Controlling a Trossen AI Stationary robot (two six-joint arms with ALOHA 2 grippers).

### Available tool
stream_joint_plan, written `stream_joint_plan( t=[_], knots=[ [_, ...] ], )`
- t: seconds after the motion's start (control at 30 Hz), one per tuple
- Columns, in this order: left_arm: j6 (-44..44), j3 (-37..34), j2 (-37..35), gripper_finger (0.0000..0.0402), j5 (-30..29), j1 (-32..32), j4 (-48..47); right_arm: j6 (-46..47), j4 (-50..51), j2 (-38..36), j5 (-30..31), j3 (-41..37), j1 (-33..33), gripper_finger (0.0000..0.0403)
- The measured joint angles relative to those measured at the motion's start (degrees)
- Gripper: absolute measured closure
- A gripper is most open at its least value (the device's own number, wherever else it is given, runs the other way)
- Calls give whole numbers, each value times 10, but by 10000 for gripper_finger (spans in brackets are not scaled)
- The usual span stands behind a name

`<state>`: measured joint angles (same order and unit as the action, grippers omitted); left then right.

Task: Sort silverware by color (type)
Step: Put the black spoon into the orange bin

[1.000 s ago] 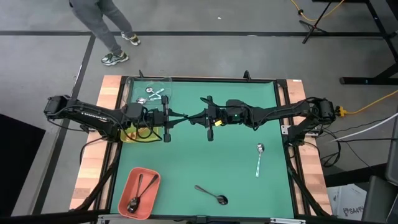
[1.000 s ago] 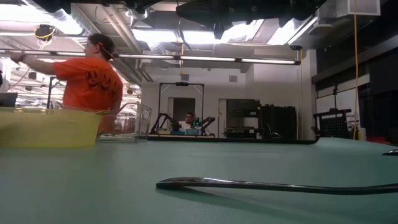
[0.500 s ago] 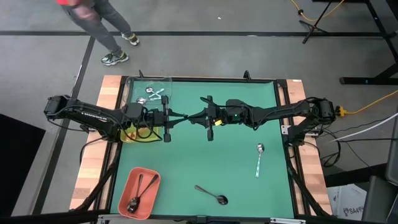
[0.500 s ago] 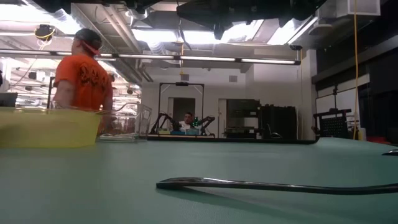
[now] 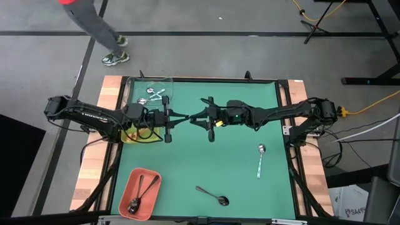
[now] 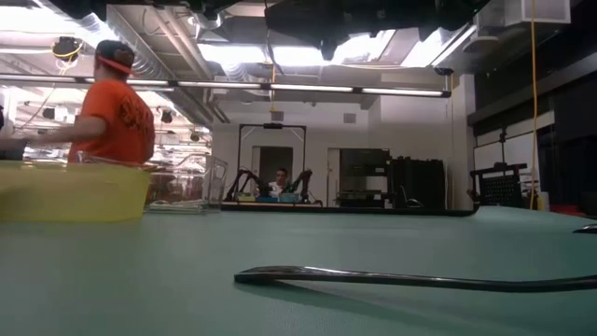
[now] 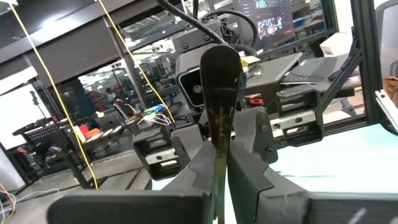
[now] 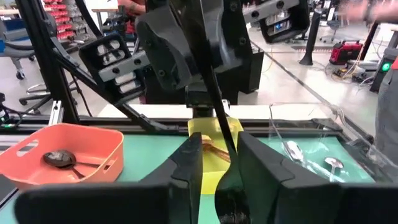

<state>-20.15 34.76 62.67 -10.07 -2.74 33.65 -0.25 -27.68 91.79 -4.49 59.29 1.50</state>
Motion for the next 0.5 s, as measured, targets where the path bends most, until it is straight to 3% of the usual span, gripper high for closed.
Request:
stream_joint_plan(
  t=[0.5],
  knots=[
    [81,0,0,381,1,0,-20,-3,136,-10,0,0,0,310]
  ],
)
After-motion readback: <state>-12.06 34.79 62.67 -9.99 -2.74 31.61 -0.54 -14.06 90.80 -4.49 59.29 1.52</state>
